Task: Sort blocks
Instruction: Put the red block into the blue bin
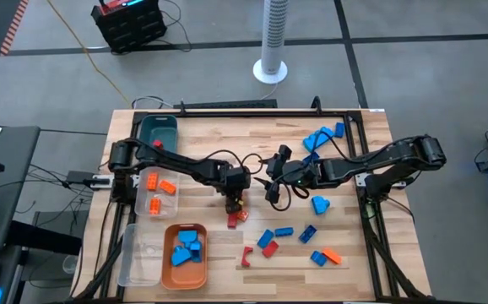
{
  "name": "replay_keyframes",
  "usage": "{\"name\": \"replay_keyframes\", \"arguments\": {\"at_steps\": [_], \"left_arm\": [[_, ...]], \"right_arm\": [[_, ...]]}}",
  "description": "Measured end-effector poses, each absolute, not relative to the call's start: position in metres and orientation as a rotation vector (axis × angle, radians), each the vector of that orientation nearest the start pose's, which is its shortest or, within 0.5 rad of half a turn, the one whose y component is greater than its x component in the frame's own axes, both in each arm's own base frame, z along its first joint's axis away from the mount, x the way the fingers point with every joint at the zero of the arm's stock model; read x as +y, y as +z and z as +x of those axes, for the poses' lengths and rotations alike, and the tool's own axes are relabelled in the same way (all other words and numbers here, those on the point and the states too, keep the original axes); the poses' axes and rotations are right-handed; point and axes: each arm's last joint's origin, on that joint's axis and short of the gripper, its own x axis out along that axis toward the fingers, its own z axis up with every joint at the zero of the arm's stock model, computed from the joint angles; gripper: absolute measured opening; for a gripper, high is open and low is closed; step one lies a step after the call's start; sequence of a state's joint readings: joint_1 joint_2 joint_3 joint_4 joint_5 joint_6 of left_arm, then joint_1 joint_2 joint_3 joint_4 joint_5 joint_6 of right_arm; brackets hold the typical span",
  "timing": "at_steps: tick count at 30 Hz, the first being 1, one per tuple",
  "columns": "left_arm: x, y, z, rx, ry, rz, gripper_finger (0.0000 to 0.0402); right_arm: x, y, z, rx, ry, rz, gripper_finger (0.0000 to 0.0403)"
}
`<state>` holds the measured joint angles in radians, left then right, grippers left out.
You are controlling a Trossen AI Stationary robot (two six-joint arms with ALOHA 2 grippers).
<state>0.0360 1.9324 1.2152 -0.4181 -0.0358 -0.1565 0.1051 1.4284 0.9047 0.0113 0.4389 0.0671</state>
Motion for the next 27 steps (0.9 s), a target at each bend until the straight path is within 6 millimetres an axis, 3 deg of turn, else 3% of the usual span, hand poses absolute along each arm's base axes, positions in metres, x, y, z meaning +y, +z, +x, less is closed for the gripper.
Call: {"name": "replay_keyframes", "arguments": {"at_steps": [7,10,15,22,27], "left_arm": [[0.017,0.154,0.367,1.222,0.172,-0.008,0.0120],[0.018,0.169,0.358,1.298,0.190,0.067,0.0120],[0.026,0.213,0.335,1.271,0.289,0.119,0.0120],[0.055,0.274,0.280,1.249,0.616,0.207,0.0120],[0.090,0.282,0.225,1.294,0.868,0.142,0.0120]], "right_arm": [[0.020,0.248,0.306,0.485,-0.344,-0.073,0.0280],[0.020,0.248,0.306,0.487,-0.344,-0.071,0.0280],[0.020,0.248,0.306,0.488,-0.344,-0.070,0.0280],[0.020,0.248,0.306,0.487,-0.344,-0.070,0.0280],[0.020,0.248,0.306,0.487,-0.344,-0.070,0.0280]]}}
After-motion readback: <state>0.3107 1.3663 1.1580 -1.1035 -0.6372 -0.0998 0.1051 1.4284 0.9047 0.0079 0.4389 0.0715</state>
